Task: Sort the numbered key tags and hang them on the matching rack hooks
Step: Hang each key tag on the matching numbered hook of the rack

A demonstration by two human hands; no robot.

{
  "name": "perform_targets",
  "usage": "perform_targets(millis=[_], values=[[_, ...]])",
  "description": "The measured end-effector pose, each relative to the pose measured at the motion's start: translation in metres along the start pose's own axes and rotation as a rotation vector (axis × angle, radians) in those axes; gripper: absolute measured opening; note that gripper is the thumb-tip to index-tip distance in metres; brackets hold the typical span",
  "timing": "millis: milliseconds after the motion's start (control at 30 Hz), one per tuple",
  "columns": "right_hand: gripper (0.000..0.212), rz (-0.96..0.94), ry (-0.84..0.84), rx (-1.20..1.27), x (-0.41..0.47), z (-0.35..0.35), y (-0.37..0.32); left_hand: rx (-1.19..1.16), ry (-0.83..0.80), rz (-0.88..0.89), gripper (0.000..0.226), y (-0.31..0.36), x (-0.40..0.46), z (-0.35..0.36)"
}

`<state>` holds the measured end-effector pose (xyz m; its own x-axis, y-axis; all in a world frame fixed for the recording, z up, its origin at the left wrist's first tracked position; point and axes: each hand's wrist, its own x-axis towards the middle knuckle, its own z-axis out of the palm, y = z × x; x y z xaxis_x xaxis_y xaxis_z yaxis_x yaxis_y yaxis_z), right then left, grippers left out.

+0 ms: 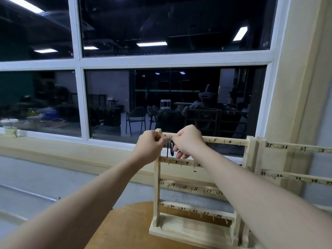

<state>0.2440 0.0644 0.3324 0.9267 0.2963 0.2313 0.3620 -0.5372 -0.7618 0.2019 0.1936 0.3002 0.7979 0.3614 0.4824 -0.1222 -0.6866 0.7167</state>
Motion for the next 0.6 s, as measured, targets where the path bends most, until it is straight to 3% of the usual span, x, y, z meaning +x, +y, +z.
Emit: perform_targets(millis=[433,600], values=[[0.023,-0.186,0.063,0.028,-0.026,-0.011,0.022,0.019,-0.035,-0.039,0.020,0.004,-0.025,-0.014],[0.018,-0.156,0.114,0.098,-0.062,-0.034,0.053,-0.055,-0.129,-0.036,0.021,0.009,-0.064,0.004]])
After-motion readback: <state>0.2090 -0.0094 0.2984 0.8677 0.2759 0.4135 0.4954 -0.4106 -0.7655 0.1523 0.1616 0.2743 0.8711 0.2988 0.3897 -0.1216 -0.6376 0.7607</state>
